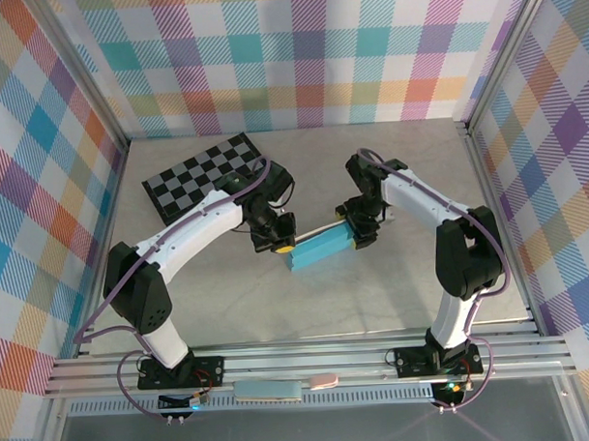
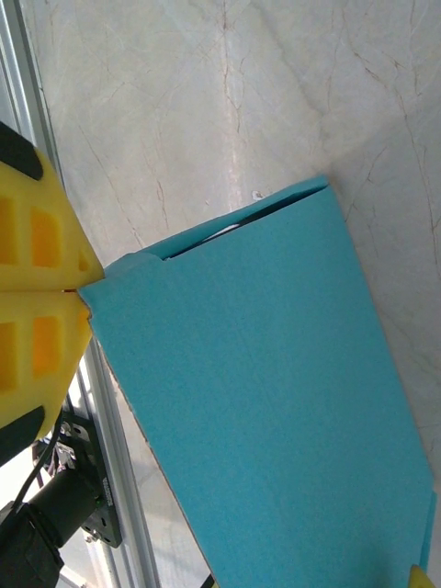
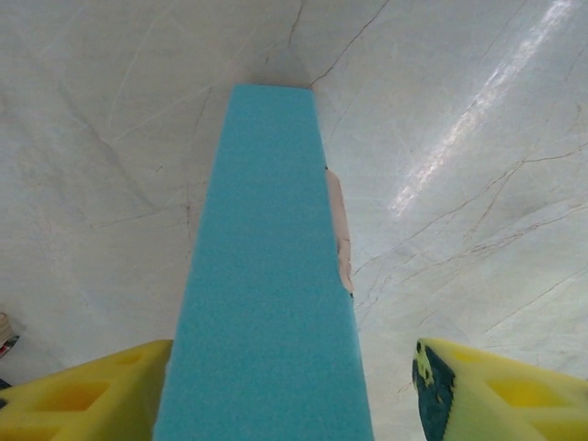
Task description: Fold the paper box
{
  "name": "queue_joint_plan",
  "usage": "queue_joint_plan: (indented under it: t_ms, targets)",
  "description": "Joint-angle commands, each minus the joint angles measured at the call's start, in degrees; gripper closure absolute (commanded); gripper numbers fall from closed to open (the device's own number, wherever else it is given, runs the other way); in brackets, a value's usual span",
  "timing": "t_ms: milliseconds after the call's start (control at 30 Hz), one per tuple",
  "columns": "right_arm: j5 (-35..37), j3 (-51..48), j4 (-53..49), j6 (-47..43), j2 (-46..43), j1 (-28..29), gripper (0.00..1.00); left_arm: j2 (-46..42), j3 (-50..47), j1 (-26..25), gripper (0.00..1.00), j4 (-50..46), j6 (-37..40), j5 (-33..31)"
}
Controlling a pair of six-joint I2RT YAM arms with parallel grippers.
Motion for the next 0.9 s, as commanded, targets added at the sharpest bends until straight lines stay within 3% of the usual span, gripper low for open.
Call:
queue_joint_plan:
  t_ms: [0,300,867]
  targets:
    - [-3.80,3.14,-0.02,1.05,-1.16,3.78,0.31,0.29,-1.71,-0.31,1.00,3.70,-0.56,2.28]
    - [-0.61,4.46,0.11,2.16,-2.67,5.66,0.20,0.90,-1.26,0.47,1.00,3.52,0.57,2.13]
    - [3.05,1.64,-1.05,0.76,-7.21,1.74,0.04,5.88,5.08,0.75,1.00,2.14,3.29,2.04]
